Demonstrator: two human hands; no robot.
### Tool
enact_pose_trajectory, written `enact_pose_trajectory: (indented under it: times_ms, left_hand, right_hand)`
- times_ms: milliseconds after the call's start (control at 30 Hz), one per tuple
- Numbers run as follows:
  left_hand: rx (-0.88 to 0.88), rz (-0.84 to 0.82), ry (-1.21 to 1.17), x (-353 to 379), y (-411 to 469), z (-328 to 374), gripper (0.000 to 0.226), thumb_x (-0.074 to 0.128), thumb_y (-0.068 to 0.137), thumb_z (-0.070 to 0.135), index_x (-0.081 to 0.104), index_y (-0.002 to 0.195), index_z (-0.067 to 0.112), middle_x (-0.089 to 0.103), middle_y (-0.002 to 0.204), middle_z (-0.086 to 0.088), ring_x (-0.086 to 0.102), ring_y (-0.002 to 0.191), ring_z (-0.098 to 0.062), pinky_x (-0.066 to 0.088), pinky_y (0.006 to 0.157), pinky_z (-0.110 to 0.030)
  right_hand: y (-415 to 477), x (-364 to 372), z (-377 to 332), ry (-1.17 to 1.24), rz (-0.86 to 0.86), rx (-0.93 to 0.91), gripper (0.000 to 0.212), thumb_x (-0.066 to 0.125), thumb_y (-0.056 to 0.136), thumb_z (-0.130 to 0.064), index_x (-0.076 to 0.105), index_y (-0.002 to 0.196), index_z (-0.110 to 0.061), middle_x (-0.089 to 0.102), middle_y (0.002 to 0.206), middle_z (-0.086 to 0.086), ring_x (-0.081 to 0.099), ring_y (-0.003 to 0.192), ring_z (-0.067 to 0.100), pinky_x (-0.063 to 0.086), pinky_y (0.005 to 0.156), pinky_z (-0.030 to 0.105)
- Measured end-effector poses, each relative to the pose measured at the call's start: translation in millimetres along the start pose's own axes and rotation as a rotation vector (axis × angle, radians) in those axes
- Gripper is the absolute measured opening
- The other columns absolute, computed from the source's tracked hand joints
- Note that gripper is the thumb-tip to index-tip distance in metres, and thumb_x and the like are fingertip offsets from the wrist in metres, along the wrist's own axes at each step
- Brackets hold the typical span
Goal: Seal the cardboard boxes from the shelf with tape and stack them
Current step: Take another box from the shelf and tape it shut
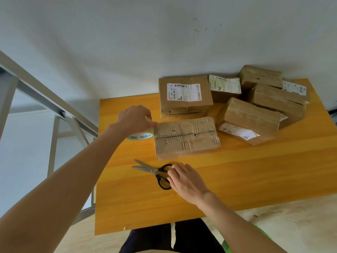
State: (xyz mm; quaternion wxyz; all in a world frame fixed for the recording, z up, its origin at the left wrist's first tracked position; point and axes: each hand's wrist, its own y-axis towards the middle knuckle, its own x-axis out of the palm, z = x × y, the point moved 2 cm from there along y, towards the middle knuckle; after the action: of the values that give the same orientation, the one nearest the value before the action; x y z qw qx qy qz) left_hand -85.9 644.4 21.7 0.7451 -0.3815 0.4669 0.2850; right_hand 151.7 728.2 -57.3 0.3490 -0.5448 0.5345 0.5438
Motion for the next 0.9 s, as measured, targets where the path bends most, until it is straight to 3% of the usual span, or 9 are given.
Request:
enact_pose_trajectory:
  times_ms: [100, 200, 267, 500, 667, 800, 900]
  left_hand:
    - [0.033, 0.008, -0.024, -0.3, -1.6, 0.1, 0.039, 0.065, 0.077, 0.061, 0.066, 0.098, 0.029, 0.047, 0.087, 0.009, 0.045, 0.085, -0.015, 0.035, 0.068, -0.032]
    - [0.078, -0.012, -0.033, -0.1, -1.8, 3.2, 0.029, 0.066, 0.08, 0.055, 0.066, 0.095, 0.03, 0.048, 0.088, 0.01, 0.047, 0.085, -0.015, 0.037, 0.068, -0.032]
    - [0.106, -0.037, -0.044, -0.8, -1.6, 5.3, 0.019, 0.067, 0.081, 0.05, 0.064, 0.088, 0.033, 0.049, 0.089, 0.01, 0.049, 0.085, -0.015, 0.038, 0.067, -0.031]
    - [0.161, -0.166, -0.109, -4.8, 4.4, 10.9, 0.007, 0.068, 0.084, 0.032, 0.062, 0.084, 0.027, 0.051, 0.092, 0.008, 0.052, 0.091, -0.016, 0.038, 0.071, -0.03]
    - [0.17, -0.21, -0.119, -7.0, 7.1, 10.8, 0.007, 0.069, 0.083, 0.029, 0.063, 0.084, 0.028, 0.053, 0.09, 0.008, 0.055, 0.092, -0.017, 0.039, 0.071, -0.029]
    - [0.181, -0.211, -0.124, -8.1, 7.6, 11.8, 0.007, 0.069, 0.084, 0.028, 0.063, 0.082, 0.028, 0.054, 0.092, 0.008, 0.055, 0.092, -0.017, 0.038, 0.071, -0.029]
    - [0.18, -0.211, -0.13, -8.2, 8.3, 11.2, 0.006, 0.069, 0.084, 0.028, 0.063, 0.082, 0.029, 0.054, 0.09, 0.009, 0.055, 0.091, -0.017, 0.038, 0.07, -0.028]
  right_hand:
    - [2.9, 13.8, -13.1, 0.039, -0.233, 0.116, 0.031, 0.079, 0.077, -0.038, 0.065, 0.091, -0.014, 0.064, 0.092, -0.001, 0.064, 0.083, 0.016, 0.051, 0.071, 0.026]
    - [2.8, 29.3, -21.0, 0.077, -0.455, 0.189, 0.038, 0.063, 0.092, -0.035, 0.055, 0.116, -0.006, 0.056, 0.118, 0.009, 0.055, 0.111, 0.025, 0.044, 0.094, 0.035]
    - [3.1, 37.1, -24.9, 0.074, -0.525, 0.208, 0.041, 0.055, 0.097, -0.032, 0.047, 0.126, -0.004, 0.05, 0.127, 0.012, 0.048, 0.119, 0.028, 0.04, 0.101, 0.038]
    - [7.6, 51.0, -36.7, 0.082, -0.596, 0.392, 0.035, 0.054, 0.094, -0.004, 0.045, 0.128, -0.004, 0.049, 0.127, 0.014, 0.05, 0.116, 0.029, 0.043, 0.097, 0.036]
    - [9.0, 50.9, -30.7, 0.155, -0.596, 0.48, 0.041, 0.06, 0.094, -0.017, 0.044, 0.129, -0.005, 0.047, 0.129, 0.011, 0.055, 0.11, 0.025, 0.048, 0.089, 0.033]
    - [8.0, 50.5, -25.5, 0.145, -0.577, 0.446, 0.037, 0.06, 0.095, -0.02, 0.046, 0.127, -0.006, 0.051, 0.126, 0.009, 0.056, 0.11, 0.024, 0.047, 0.085, 0.032]
    - [10.2, 45.9, -19.7, 0.154, -0.467, 0.417, 0.036, 0.052, 0.099, -0.033, 0.048, 0.125, -0.009, 0.052, 0.122, 0.006, 0.055, 0.108, 0.022, 0.045, 0.083, 0.03]
